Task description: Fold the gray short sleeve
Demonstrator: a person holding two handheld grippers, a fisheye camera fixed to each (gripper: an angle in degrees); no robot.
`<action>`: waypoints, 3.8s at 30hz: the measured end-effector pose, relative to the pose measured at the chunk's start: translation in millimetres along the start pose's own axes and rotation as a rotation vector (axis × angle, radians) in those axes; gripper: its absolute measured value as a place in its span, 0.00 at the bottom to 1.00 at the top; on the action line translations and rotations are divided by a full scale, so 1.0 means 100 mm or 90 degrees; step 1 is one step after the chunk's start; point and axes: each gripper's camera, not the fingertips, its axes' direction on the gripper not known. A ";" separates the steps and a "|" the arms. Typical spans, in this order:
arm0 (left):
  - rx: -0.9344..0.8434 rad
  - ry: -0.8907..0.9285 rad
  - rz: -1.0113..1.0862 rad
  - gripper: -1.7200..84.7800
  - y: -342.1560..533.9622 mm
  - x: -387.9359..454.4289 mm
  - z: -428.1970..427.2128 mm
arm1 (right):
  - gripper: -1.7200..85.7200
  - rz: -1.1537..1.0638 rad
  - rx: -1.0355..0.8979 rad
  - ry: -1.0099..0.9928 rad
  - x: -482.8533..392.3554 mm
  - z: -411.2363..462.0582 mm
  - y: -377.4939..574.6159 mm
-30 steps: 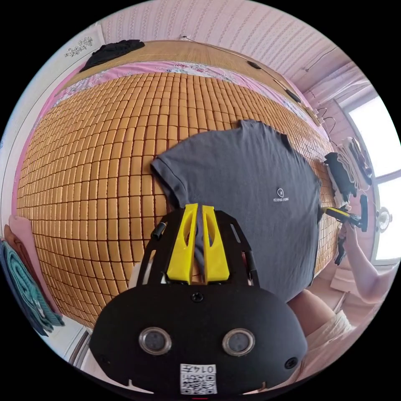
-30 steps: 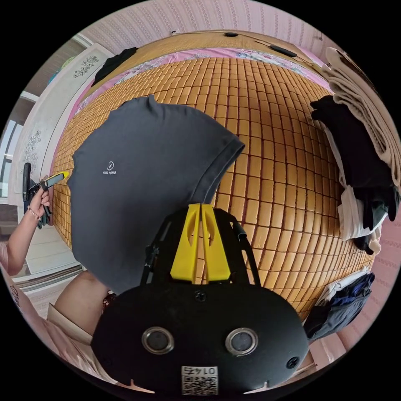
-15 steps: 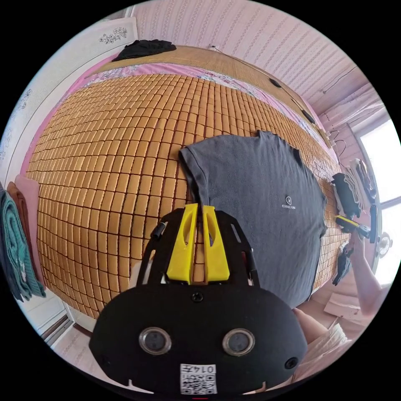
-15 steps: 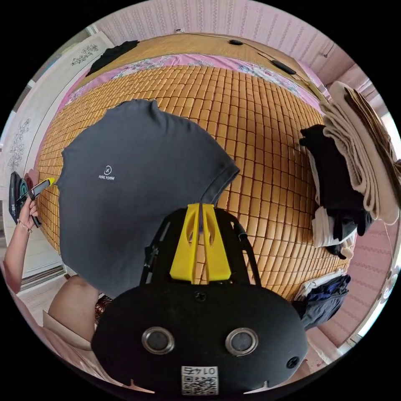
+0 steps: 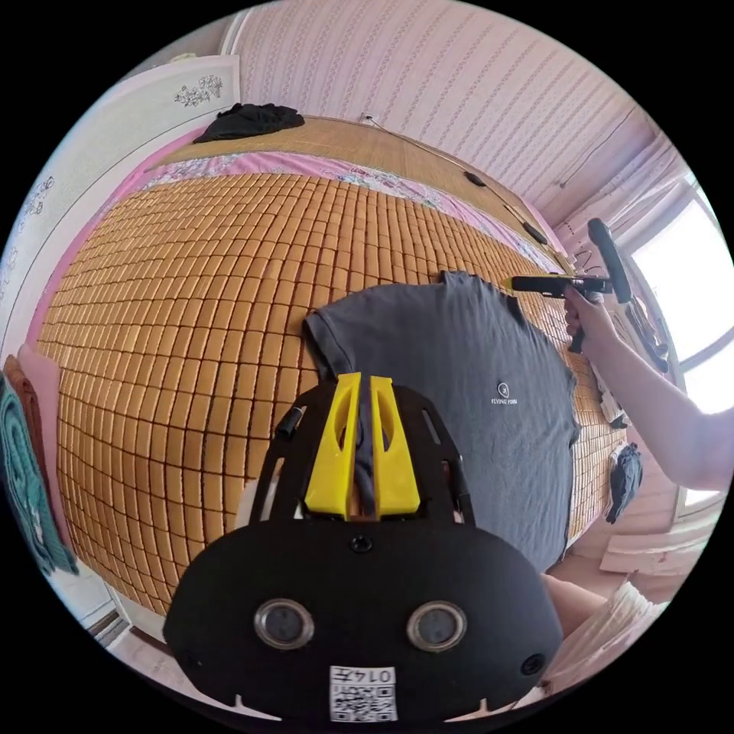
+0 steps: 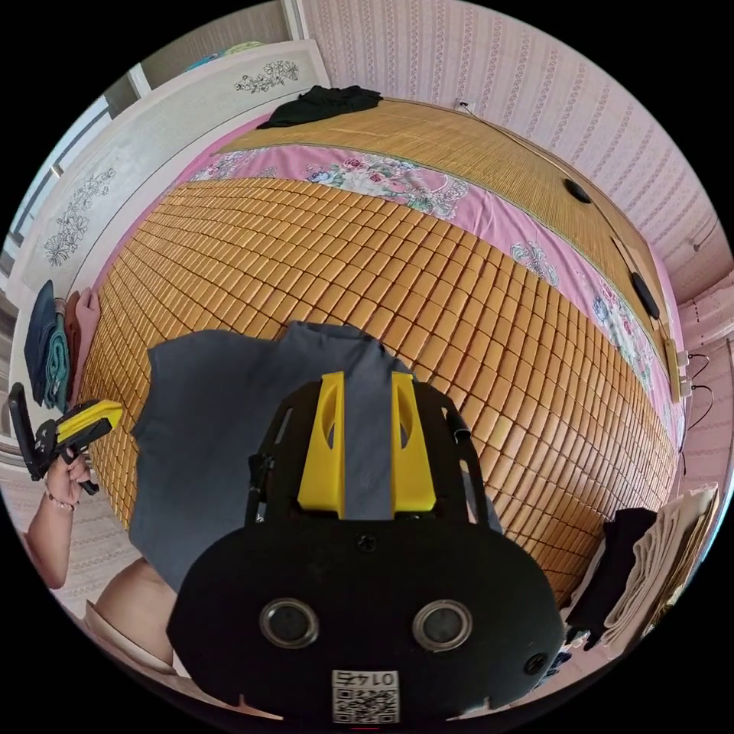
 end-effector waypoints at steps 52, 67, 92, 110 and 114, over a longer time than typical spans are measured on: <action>-0.106 -0.047 0.253 0.02 -1.76 1.53 1.36 | 0.02 0.033 -0.042 -0.167 0.62 0.42 -0.15; -0.072 -0.022 0.147 0.07 -0.01 0.80 0.30 | 0.02 0.022 -0.015 0.038 -0.02 -0.19 1.36; 0.004 -0.002 -0.169 0.07 2.11 -0.41 -0.24 | 0.03 -0.207 -0.040 -0.198 -2.36 0.49 0.29; 0.022 0.009 -0.204 0.08 2.23 -0.57 0.09 | 0.09 -0.284 -0.069 -0.138 -3.24 1.05 -0.52; 0.010 0.002 -0.182 0.07 2.15 -0.51 0.11 | 0.03 -0.240 -0.053 -0.169 -3.08 1.09 -0.50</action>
